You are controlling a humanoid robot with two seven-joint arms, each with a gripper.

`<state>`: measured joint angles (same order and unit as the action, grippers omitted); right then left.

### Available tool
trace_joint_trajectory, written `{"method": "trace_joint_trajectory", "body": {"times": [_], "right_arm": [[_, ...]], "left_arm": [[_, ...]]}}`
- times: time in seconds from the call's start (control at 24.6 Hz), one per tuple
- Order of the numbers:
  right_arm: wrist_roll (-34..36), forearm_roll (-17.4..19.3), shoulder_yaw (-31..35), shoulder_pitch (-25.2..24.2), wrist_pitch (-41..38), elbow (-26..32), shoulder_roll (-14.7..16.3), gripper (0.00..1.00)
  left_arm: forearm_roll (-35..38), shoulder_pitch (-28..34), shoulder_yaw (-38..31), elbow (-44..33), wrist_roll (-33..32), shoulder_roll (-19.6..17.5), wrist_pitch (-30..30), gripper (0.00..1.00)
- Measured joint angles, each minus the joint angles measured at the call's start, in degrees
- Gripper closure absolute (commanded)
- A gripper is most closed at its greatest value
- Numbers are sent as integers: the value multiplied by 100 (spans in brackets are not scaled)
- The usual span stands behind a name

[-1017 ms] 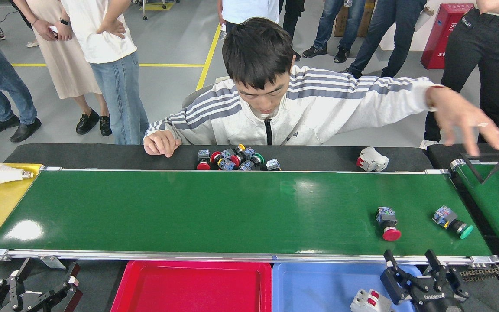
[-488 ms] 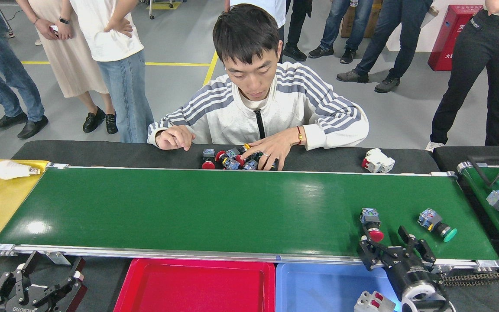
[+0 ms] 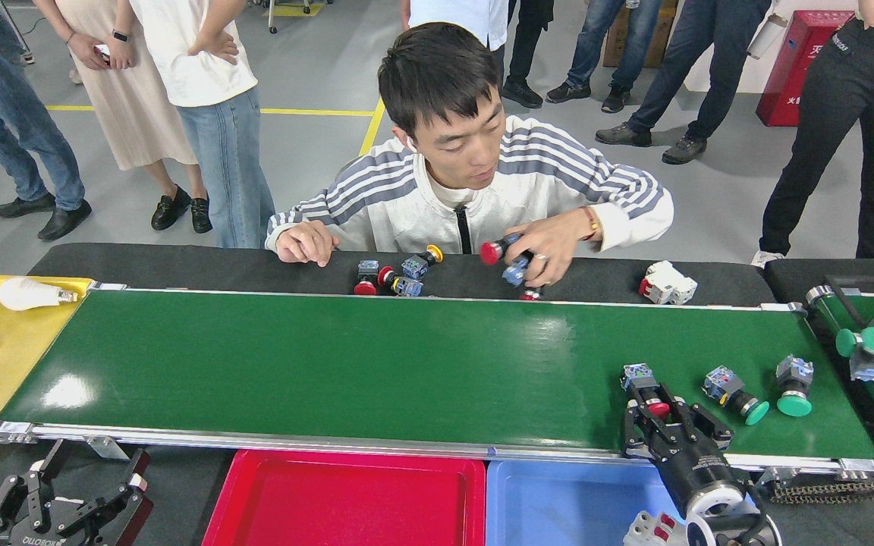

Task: Pick switch part from conveyor to tray

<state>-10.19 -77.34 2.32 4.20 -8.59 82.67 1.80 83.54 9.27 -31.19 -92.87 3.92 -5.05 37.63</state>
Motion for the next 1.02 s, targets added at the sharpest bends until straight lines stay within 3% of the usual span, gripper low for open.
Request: {"method": "trace_joint_trajectory", "body": {"times": [0.12, 0.33, 0.37, 0.45, 0.61, 0.81, 0.9, 1.02], "right_arm": [[291, 12, -133, -101, -563, 340, 0, 85], [814, 14, -654, -331, -2360, 684, 0, 81], [838, 14, -867, -331, -2675, 684, 0, 71], [875, 11, -1355, -331, -3114, 661, 0, 0], [899, 10, -2042, -331, -3409, 471, -138, 0], [899, 79, -2021, -323, -3479, 486, -235, 0], [907, 264, -1589, -346, -3495, 667, -243, 0], [915, 386, -273, -718, -3435, 915, -314, 0]], "left_arm": [[-1, 1, -5, -2, 0, 0, 2, 0], [-16, 1, -25, -3, -1, 0, 23, 0], [-29, 1, -28, -3, -2, 0, 30, 0], [-104, 0, -29, -3, -3, 0, 32, 0], [-235, -27, -29, 24, -5, 0, 10, 0], [-223, -83, -47, 41, -5, -2, -33, 0], [-214, -74, -71, 42, -12, -42, -50, 0], [-211, -18, -137, 48, -87, -63, -56, 0]]}}
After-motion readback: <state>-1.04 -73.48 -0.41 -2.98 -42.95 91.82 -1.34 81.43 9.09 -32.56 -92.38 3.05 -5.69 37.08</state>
